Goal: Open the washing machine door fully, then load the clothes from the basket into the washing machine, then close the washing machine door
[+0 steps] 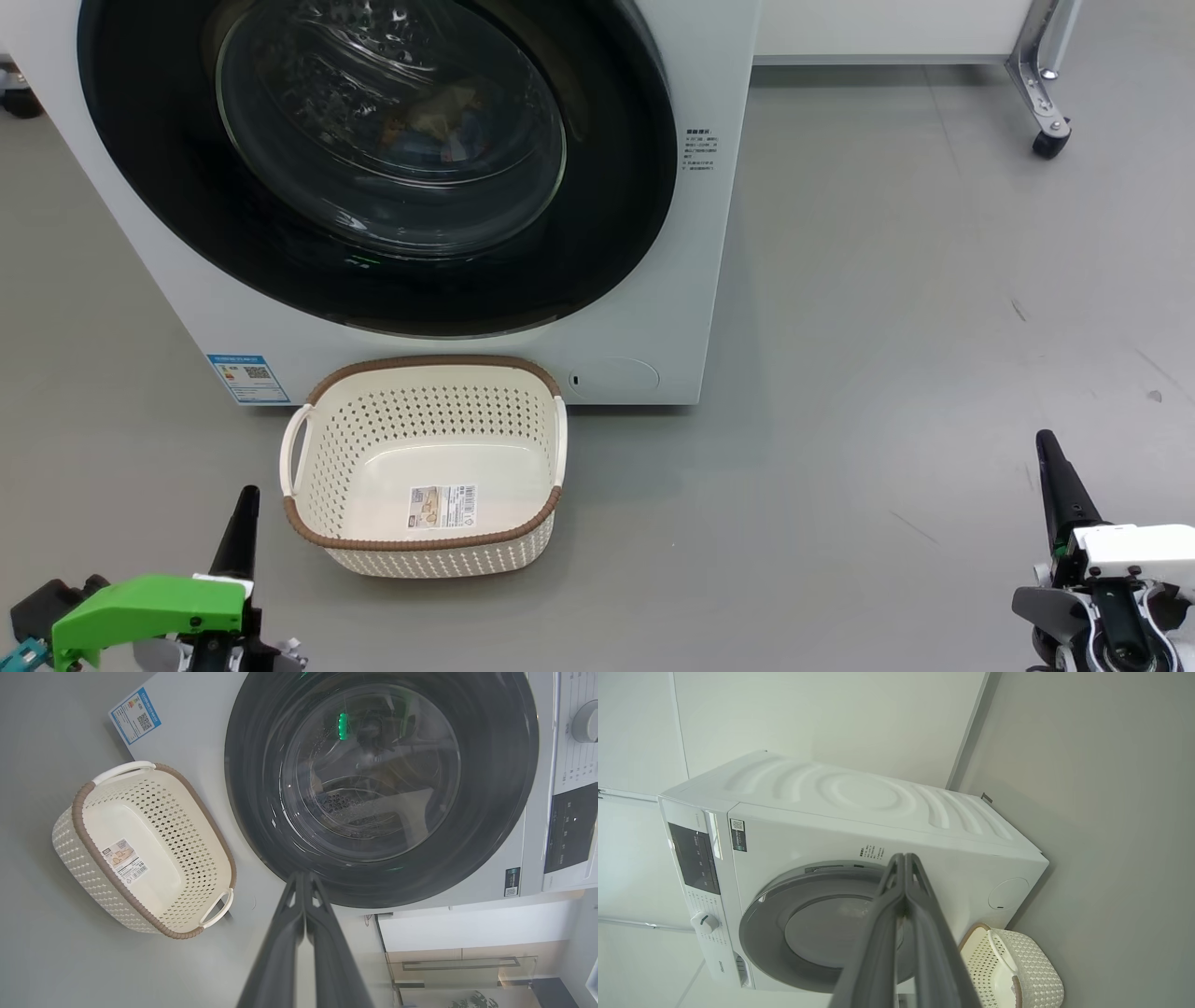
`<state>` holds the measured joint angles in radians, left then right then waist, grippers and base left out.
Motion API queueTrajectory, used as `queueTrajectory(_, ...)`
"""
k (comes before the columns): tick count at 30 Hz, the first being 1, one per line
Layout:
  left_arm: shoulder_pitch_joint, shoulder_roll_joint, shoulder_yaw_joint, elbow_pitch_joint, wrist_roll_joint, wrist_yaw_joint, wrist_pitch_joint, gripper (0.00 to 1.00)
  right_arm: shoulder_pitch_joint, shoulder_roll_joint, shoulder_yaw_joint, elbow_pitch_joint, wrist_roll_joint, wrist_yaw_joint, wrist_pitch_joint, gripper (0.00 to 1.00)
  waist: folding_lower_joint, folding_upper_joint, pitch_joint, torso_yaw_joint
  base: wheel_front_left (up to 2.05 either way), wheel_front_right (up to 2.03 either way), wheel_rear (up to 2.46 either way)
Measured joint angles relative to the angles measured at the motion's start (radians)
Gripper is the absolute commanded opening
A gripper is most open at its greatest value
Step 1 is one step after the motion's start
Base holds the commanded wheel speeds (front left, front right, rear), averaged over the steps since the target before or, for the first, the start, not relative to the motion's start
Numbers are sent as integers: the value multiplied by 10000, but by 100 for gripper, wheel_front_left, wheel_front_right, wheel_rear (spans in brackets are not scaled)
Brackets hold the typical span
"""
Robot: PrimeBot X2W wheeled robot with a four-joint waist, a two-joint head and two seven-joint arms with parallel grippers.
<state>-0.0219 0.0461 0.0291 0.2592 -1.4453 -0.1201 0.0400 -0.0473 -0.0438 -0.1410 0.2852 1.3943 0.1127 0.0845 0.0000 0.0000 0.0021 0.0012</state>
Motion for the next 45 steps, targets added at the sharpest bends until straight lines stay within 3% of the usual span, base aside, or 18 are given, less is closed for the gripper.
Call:
queueTrajectory(15, -324, 29, 150, 132, -1760, -27, 397, 0, -228, 46, -111, 27, 1981, 42, 416, 0, 0, 0, 5, -14, 0, 0, 0)
queueTrajectory(45, -352, 31, 199, 134, -1762, -27, 399, 0, -266, 50, -67, 6, 1987, 92, 401, 0, 0, 0, 7, -12, 0, 0, 0)
